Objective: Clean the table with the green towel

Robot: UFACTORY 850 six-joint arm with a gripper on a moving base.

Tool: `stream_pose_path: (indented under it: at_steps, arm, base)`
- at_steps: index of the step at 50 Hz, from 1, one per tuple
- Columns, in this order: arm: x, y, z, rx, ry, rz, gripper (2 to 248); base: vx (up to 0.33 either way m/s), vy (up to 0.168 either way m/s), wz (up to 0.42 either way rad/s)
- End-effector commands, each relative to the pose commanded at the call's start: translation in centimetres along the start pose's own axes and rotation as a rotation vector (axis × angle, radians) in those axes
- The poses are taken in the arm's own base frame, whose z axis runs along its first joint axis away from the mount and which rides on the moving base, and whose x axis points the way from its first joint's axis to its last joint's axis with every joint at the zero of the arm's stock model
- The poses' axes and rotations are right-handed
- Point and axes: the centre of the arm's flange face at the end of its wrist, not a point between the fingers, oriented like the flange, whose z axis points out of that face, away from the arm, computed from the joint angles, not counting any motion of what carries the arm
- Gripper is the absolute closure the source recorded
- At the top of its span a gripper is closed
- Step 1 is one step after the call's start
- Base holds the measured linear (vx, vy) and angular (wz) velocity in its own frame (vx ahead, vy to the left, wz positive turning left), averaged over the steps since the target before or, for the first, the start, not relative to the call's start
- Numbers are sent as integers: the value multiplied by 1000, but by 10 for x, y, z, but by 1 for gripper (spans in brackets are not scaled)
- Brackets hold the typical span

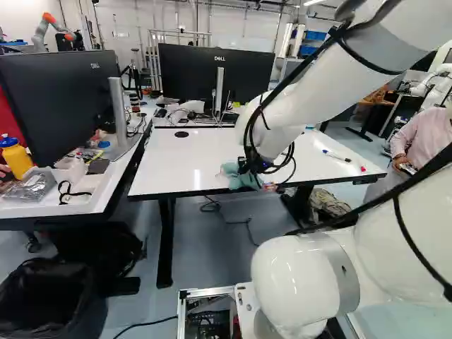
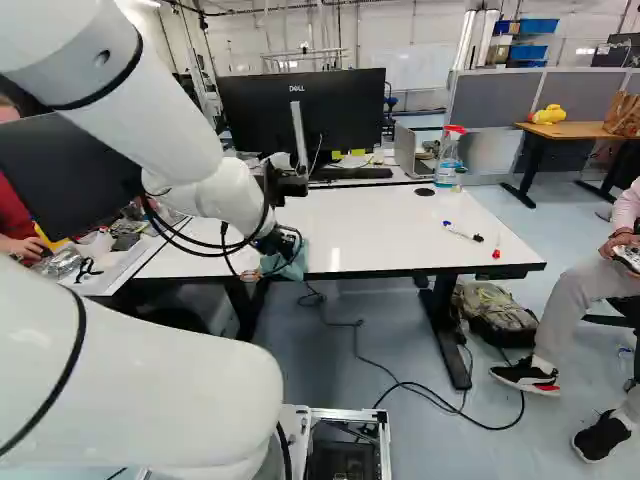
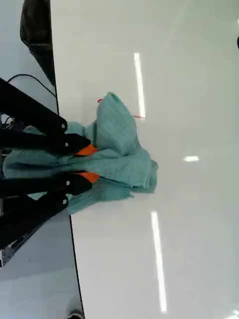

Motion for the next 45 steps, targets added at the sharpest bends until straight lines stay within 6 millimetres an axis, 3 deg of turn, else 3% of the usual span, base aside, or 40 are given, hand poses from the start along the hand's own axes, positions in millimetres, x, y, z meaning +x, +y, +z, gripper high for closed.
stream_pose_path:
  at_steps: [19, 45]
  arm:
    - [20, 25, 7, -42, -6, 71, 195]
    - [70, 24, 32, -42, -23, 69, 195]
  base:
    - [0, 0, 0]
    - [0, 0, 0]
